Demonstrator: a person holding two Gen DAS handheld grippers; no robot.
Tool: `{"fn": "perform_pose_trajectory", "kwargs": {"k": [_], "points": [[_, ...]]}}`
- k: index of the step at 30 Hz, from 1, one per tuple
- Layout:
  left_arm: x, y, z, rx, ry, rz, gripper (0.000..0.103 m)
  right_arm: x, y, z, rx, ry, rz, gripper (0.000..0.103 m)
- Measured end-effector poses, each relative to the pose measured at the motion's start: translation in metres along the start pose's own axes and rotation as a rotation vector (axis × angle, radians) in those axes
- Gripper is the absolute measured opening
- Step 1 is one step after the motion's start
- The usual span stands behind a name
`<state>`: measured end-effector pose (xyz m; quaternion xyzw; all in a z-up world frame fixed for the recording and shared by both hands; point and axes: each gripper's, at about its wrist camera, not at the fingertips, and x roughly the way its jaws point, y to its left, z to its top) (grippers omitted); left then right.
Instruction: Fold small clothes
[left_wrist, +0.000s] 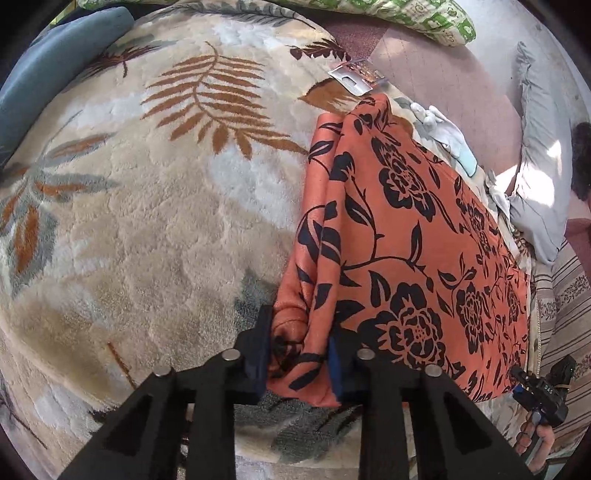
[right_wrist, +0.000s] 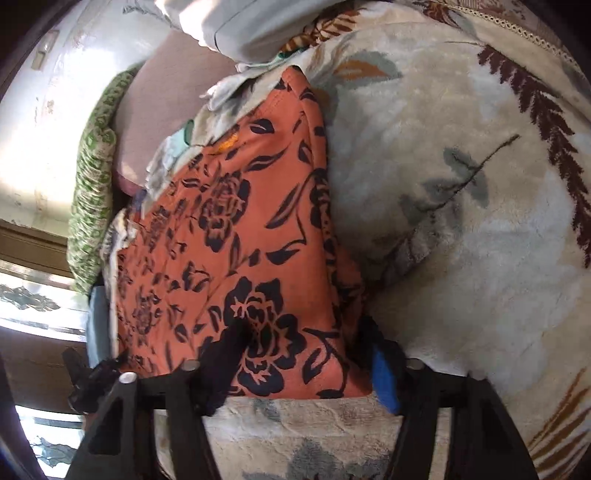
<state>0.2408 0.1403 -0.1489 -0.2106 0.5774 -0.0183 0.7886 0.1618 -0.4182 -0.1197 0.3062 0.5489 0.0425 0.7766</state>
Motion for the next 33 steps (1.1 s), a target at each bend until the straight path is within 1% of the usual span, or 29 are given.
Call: {"fn": "perform_pose_trajectory", "kwargs": {"k": [1,2,4,6,8,9,11,13,15,17,18,19,20,21,22,23,24,25,26,27,28,29,30,31,32,33], "points": [[0.001,-0.006,0.002,0.009,0.012,0.029,0.019,0.005,0.001,0.002,-0.014,0.024,-0.039,0.03],[0.002,-0.015,0.005,0.035,0.021,0.075,0.018,0.008,0.004,0.007,-0.039,0.044,-0.076,0.019],[-0.002,-0.038,0.01,0.111,0.016,0.169,0.017,0.009,0.018,0.015,-0.094,0.084,-0.134,0.014],[-0.021,-0.057,0.012,0.166,-0.025,0.213,0.016,0.0,0.044,0.021,-0.186,0.085,-0.2,0.012],[-0.05,-0.069,0.009,0.192,-0.08,0.205,0.015,-0.018,0.064,0.024,-0.239,0.068,-0.217,0.011],[-0.066,-0.074,0.005,0.203,-0.105,0.194,0.014,-0.03,0.071,0.023,-0.257,0.055,-0.218,0.008],[-0.095,-0.08,-0.009,0.216,-0.143,0.167,0.013,-0.054,0.079,0.018,-0.278,0.029,-0.22,0.007],[-0.125,-0.082,-0.031,0.231,-0.184,0.145,0.013,-0.075,0.081,0.006,-0.295,0.02,-0.206,0.007],[-0.141,-0.074,-0.06,0.24,-0.194,0.133,0.013,-0.093,0.077,-0.015,-0.314,0.025,-0.181,0.007],[-0.136,-0.057,-0.084,0.21,-0.153,0.111,0.014,-0.098,0.059,-0.039,-0.3,0.045,-0.171,0.007],[-0.126,-0.046,-0.097,0.201,-0.124,0.114,0.014,-0.095,0.047,-0.053,-0.288,0.067,-0.167,0.007],[-0.112,-0.037,-0.109,0.207,-0.092,0.123,0.015,-0.088,0.036,-0.065,-0.278,0.086,-0.146,0.007],[-0.094,-0.027,-0.118,0.198,-0.063,0.139,0.017,-0.079,0.022,-0.075,-0.258,0.1,-0.107,0.009],[-0.077,-0.015,-0.125,0.18,-0.035,0.162,0.018,-0.07,0.007,-0.083,-0.213,0.11,-0.09,0.01],[-0.061,-0.004,-0.129,0.157,-0.008,0.176,0.022,-0.066,-0.005,-0.087,-0.169,0.091,-0.07,0.011],[-0.053,0.006,-0.133,0.123,0.005,0.161,0.03,-0.068,-0.015,-0.09,-0.128,0.049,-0.032,0.014],[-0.053,0.013,-0.133,0.078,-0.01,0.127,0.032,-0.073,-0.024,-0.09,-0.077,0.009,0.01,0.021],[-0.058,0.017,-0.132,0.041,-0.025,0.11,0.038,-0.077,-0.03,-0.09,-0.028,-0.026,0.044,0.026],[-0.063,0.017,-0.13,0.024,-0.035,0.099,0.043,-0.081,-0.033,-0.087,0.0,-0.06,0.074,0.047],[-0.069,0.016,-0.127,0.025,-0.051,0.081,0.046,-0.084,-0.031,-0.085,0.0,-0.08,0.078,0.077],[-0.076,0.013,-0.125,0.034,-0.076,0.063,0.059,-0.083,-0.028,-0.082,-0.012,-0.089,0.056,0.081],[-0.081,0.011,-0.125,0.04,-0.102,0.057,0.078,-0.081,-0.025,-0.081,-0.023,-0.093,0.039,0.081],[-0.084,0.01,-0.126,0.038,-0.131,0.067,0.086,-0.075,-0.023,-0.08,-0.027,-0.076,0.049,0.081],[-0.083,0.009,-0.127,0.036,-0.152,0.084,0.09,-0.068,-0.021,-0.079,-0.031,-0.047,0.065,0.081],[-0.077,0.008,-0.127,0.044,-0.145,0.1,0.089,-0.063,-0.022,-0.077,-0.038,-0.017,0.071,0.081],[-0.067,0.005,-0.128,0.066,-0.108,0.106,0.087,-0.053,-0.017,-0.076,-0.056,0.01,0.063,0.077]]}}
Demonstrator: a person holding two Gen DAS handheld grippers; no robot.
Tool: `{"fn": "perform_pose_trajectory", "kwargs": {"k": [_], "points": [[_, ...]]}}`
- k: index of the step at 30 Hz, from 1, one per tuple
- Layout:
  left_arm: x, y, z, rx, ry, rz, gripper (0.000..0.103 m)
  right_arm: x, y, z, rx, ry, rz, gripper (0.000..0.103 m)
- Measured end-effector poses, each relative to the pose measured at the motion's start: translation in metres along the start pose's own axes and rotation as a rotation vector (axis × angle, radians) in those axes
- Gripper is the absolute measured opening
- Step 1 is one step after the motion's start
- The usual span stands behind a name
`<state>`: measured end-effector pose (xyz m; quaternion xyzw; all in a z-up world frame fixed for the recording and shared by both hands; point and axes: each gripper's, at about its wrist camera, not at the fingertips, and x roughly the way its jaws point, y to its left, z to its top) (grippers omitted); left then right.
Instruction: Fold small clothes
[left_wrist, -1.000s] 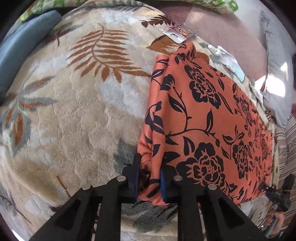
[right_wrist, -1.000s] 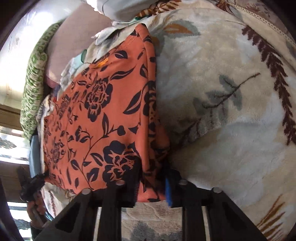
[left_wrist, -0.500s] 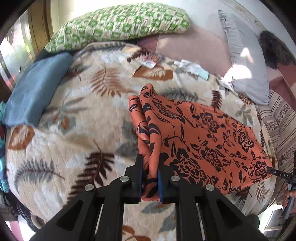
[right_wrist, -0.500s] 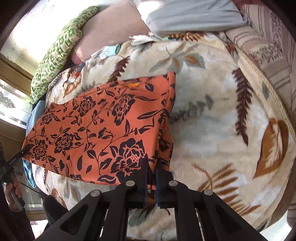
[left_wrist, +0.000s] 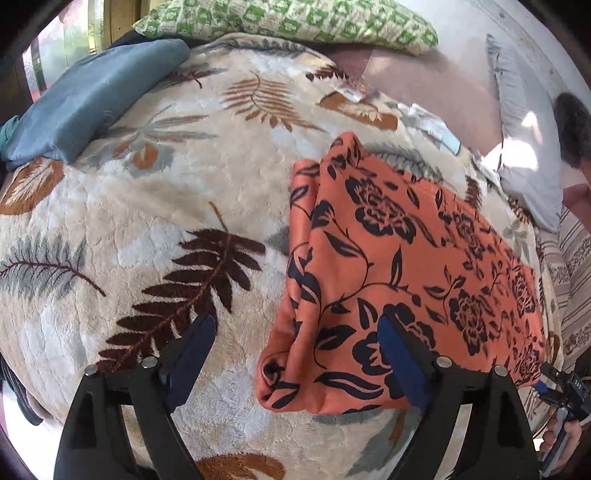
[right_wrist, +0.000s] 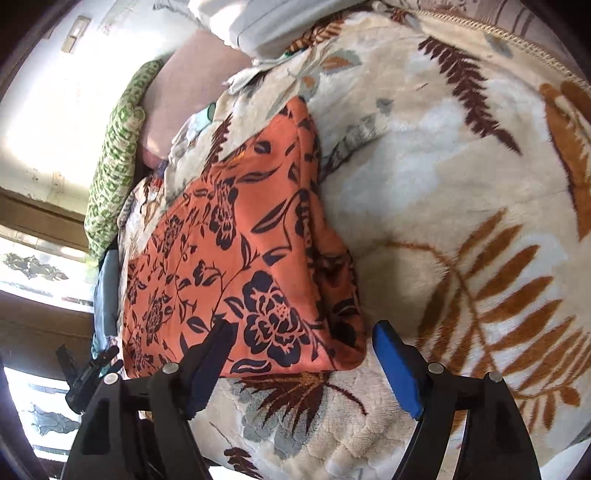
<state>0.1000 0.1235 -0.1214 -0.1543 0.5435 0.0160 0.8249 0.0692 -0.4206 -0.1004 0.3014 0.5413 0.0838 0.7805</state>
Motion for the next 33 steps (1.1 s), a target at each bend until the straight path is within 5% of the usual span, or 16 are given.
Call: {"fn": "perform_pose_trajectory", "kwargs": {"k": [1,2,3,4,11,13,15,17,20,23,25,27,29,31,33], "points": [[0.01,-0.003,-0.002,0.03,0.039,0.007,0.047,0.007,0.001,-0.002,-0.02,0.027,-0.036,0.069],[0.021,-0.008,-0.005,0.058,0.094,0.04,0.014,0.012,0.004,-0.004,-0.037,0.046,-0.085,0.034],[0.019,-0.012,-0.004,0.067,0.089,0.058,0.013,0.016,0.005,-0.002,-0.033,0.056,-0.102,0.02],[0.014,-0.017,-0.003,0.093,0.084,0.073,0.011,0.015,0.009,-0.001,-0.022,0.066,-0.086,0.018],[-0.067,-0.024,-0.004,0.141,0.022,-0.015,0.011,-0.054,0.069,-0.004,-0.224,0.061,-0.121,0.015],[-0.053,-0.014,-0.017,0.121,0.081,-0.021,0.013,-0.055,0.06,-0.015,-0.216,0.082,-0.119,0.016],[-0.012,-0.008,-0.032,0.131,0.177,0.021,0.016,-0.025,0.034,-0.029,-0.161,0.152,-0.145,0.033],[0.013,0.003,-0.04,0.098,0.212,0.043,0.038,0.006,0.006,-0.039,-0.098,0.214,-0.202,0.046],[-0.013,0.015,-0.033,0.022,0.142,0.014,0.047,-0.014,0.008,-0.035,-0.058,0.09,-0.104,0.06],[-0.054,0.016,-0.02,0.028,-0.004,0.077,0.056,-0.052,0.032,-0.018,-0.121,-0.07,-0.16,0.06],[-0.077,0.013,-0.014,0.02,-0.093,0.069,0.061,-0.066,0.044,-0.003,-0.113,-0.131,-0.087,0.06],[-0.084,0.002,-0.011,0.036,-0.116,0.013,0.063,-0.058,0.054,0.012,-0.101,-0.069,0.092,0.061],[-0.078,-0.018,-0.013,0.078,-0.1,-0.038,0.063,-0.028,0.067,0.027,-0.112,0.02,0.176,0.062],[-0.063,-0.042,-0.018,0.145,-0.075,-0.047,0.063,0.022,0.075,0.046,-0.143,0.148,0.153,0.063],[-0.045,-0.062,-0.023,0.195,-0.043,-0.037,0.063,0.056,0.059,0.074,-0.126,0.135,-0.043,0.056]]}}
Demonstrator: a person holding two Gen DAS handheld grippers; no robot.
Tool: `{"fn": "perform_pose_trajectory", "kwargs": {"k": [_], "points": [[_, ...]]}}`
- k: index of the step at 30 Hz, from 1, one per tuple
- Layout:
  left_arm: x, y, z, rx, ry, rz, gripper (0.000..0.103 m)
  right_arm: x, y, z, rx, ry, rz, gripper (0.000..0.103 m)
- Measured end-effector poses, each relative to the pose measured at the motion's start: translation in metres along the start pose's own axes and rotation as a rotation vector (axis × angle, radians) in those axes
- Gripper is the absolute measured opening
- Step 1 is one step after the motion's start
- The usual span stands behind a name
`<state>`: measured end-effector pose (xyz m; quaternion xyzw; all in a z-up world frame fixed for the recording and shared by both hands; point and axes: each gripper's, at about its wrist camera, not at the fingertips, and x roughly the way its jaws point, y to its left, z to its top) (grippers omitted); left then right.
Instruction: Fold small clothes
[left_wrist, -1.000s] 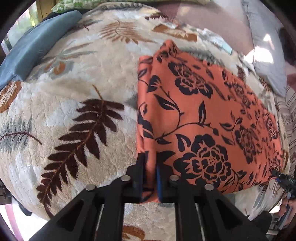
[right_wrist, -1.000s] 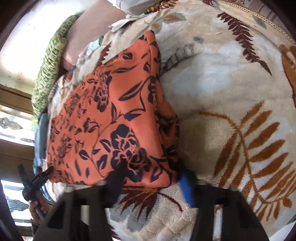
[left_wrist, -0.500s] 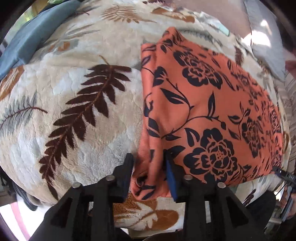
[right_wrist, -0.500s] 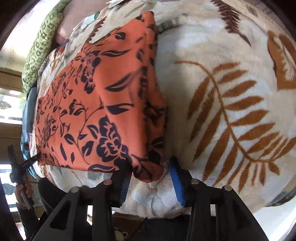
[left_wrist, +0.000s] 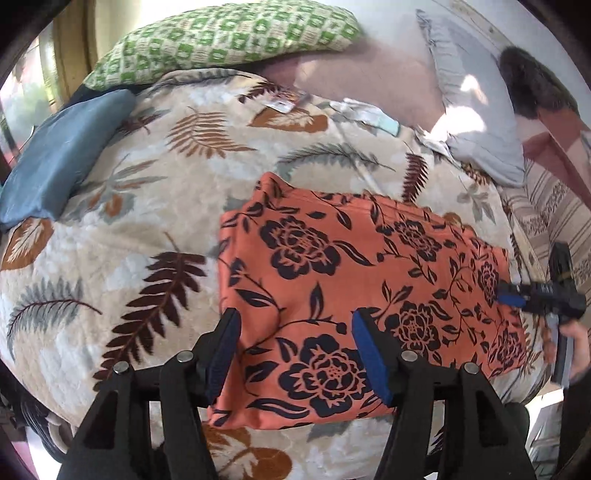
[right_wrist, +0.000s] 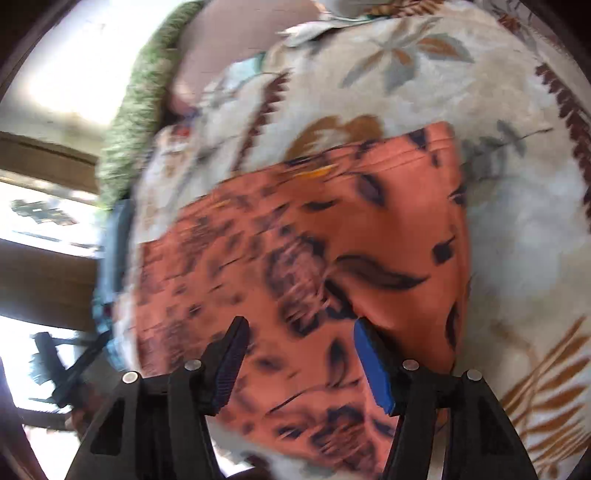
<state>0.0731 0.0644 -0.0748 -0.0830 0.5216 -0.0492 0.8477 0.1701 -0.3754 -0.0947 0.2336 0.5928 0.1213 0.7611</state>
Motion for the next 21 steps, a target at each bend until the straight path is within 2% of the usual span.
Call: {"fn": "perform_pose_trajectory", "kwargs": {"k": [3,4,6,7,8,9,11,12,15,17,18,19,20,21], "points": [[0.016,-0.018,-0.007,0.028,0.046,-0.009,0.063,-0.011,-0.028,0.022,0.217,-0.152,0.1,0.058],[0.019,-0.022,-0.008,0.035,0.047,-0.022,0.063,-0.016,-0.024,0.022,0.215,-0.156,0.133,0.057],[0.028,-0.03,-0.008,0.062,0.047,-0.019,0.063,-0.016,0.002,0.016,0.09,-0.106,0.237,0.064],[0.037,-0.032,-0.007,0.069,0.061,-0.001,0.064,-0.011,0.011,0.012,0.017,-0.101,0.214,0.064],[0.048,-0.033,-0.007,0.069,0.084,0.018,0.064,0.0,0.01,0.014,-0.004,-0.089,0.116,0.064],[0.063,-0.033,-0.008,0.083,0.103,0.046,0.064,0.015,-0.003,0.018,0.045,-0.067,0.032,0.062],[0.082,-0.033,-0.011,0.122,0.128,0.11,0.065,0.019,-0.026,0.019,0.217,-0.093,0.119,0.061],[0.078,-0.034,-0.012,0.12,0.106,0.108,0.064,0.011,-0.019,0.019,0.215,-0.116,0.125,0.063],[0.062,-0.04,-0.007,0.108,0.062,0.071,0.064,-0.007,0.03,0.018,0.024,-0.15,0.151,0.063],[0.051,-0.042,-0.002,0.097,0.013,0.053,0.065,-0.005,0.037,0.022,-0.006,-0.148,0.187,0.067],[0.049,-0.044,0.0,0.094,-0.005,0.051,0.066,0.007,0.036,0.026,0.001,-0.136,0.161,0.072],[0.053,-0.044,0.002,0.096,-0.008,0.067,0.071,0.022,0.023,0.033,0.026,-0.111,0.083,0.071],[0.063,-0.044,0.003,0.099,0.016,0.102,0.076,0.034,0.0,0.034,0.081,-0.075,0.06,0.068],[0.08,-0.041,0.003,0.103,0.069,0.144,0.076,0.035,-0.009,0.036,0.139,-0.102,0.105,0.068]]}}
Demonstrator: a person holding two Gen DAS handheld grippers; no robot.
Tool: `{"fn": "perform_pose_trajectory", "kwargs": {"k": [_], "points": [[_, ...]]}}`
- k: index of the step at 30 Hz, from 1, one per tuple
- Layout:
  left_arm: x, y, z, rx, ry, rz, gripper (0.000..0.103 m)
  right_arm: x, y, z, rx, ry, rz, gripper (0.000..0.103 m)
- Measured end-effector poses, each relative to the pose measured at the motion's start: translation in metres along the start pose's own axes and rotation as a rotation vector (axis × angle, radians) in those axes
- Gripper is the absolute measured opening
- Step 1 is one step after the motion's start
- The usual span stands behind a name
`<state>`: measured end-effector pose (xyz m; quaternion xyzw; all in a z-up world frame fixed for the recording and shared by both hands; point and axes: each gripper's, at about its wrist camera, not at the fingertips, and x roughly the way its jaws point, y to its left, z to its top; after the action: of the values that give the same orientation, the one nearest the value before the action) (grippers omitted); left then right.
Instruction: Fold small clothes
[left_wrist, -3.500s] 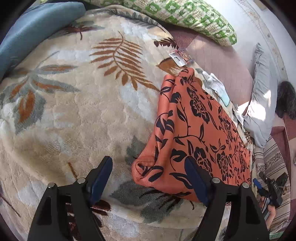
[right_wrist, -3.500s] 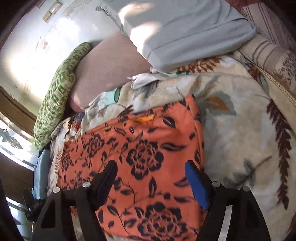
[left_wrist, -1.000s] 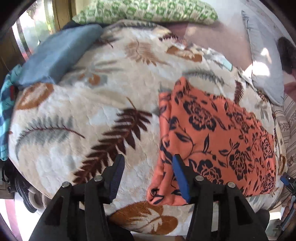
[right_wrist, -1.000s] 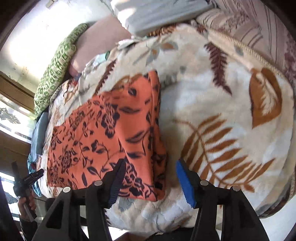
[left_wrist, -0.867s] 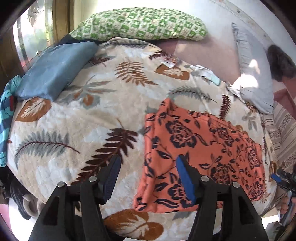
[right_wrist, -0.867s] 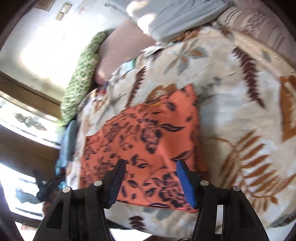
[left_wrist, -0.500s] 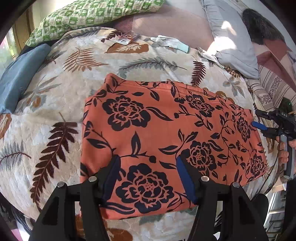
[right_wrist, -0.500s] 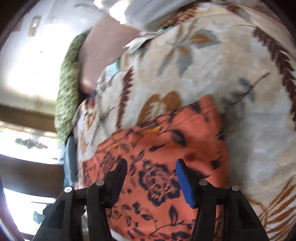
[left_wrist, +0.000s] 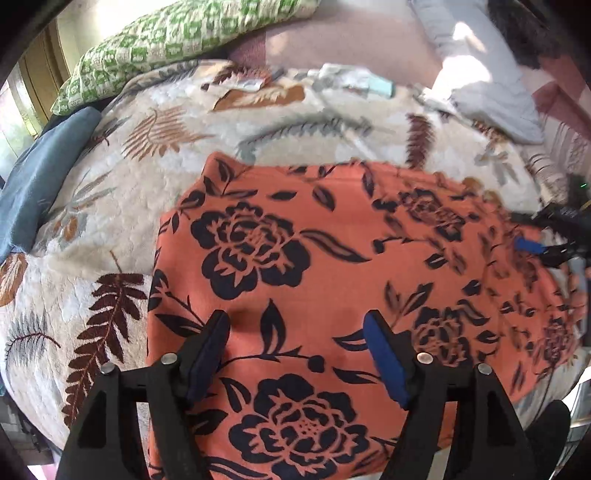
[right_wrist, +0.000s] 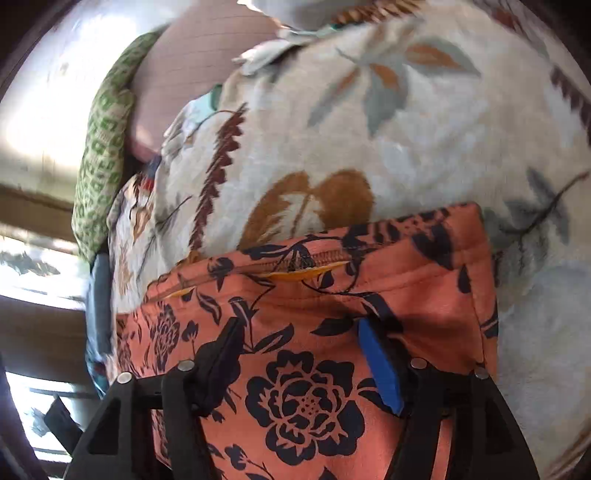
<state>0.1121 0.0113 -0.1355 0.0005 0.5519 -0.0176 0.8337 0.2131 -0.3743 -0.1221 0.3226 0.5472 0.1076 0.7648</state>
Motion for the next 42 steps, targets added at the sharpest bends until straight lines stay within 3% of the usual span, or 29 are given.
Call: {"fn": "perform_pose_trajectory", "kwargs": {"k": [1,4,7,10,13,16,18,21,24,26,29,32,42], "points": [[0.014,0.002,0.0,0.005,0.045,0.016,0.078,-0.013,-0.003,0.001,0.031,-0.029,0.01,0.068],[0.008,0.0,-0.001,0.008,0.004,0.017,0.081,-0.042,0.029,-0.009,-0.071,-0.088,-0.024,0.068],[0.002,-0.001,-0.002,0.009,-0.014,0.006,0.081,-0.052,0.042,-0.023,-0.121,-0.102,0.021,0.074],[0.004,-0.001,-0.005,0.005,0.005,-0.001,0.081,-0.005,0.014,-0.019,-0.072,0.013,-0.134,0.078],[-0.006,0.003,-0.008,0.001,0.003,-0.021,0.081,-0.027,0.022,-0.02,0.002,-0.065,-0.108,0.078],[-0.019,0.005,-0.007,-0.023,-0.027,-0.049,0.081,-0.055,0.059,-0.039,-0.144,-0.122,-0.122,0.078],[-0.03,0.007,-0.01,-0.041,-0.057,-0.063,0.081,-0.071,0.067,-0.059,-0.176,-0.143,-0.127,0.078],[-0.038,0.006,-0.018,-0.039,-0.066,-0.073,0.081,-0.072,0.058,-0.086,-0.179,-0.135,-0.129,0.081],[-0.036,0.004,-0.024,-0.031,-0.034,-0.062,0.081,-0.024,0.031,-0.093,-0.163,-0.008,-0.286,0.084],[-0.04,0.003,-0.029,-0.027,-0.037,-0.069,0.081,-0.029,0.037,-0.1,-0.211,-0.071,-0.294,0.084],[-0.043,0.003,-0.03,-0.024,-0.045,-0.06,0.081,-0.042,0.055,-0.108,-0.228,-0.068,-0.253,0.084],[-0.045,0.002,-0.032,-0.037,-0.04,-0.075,0.081,-0.056,0.066,-0.122,-0.26,-0.128,-0.245,0.084],[-0.05,-0.002,-0.035,-0.015,-0.048,-0.076,0.081,-0.06,0.055,-0.137,-0.204,-0.124,-0.226,0.084]]}}
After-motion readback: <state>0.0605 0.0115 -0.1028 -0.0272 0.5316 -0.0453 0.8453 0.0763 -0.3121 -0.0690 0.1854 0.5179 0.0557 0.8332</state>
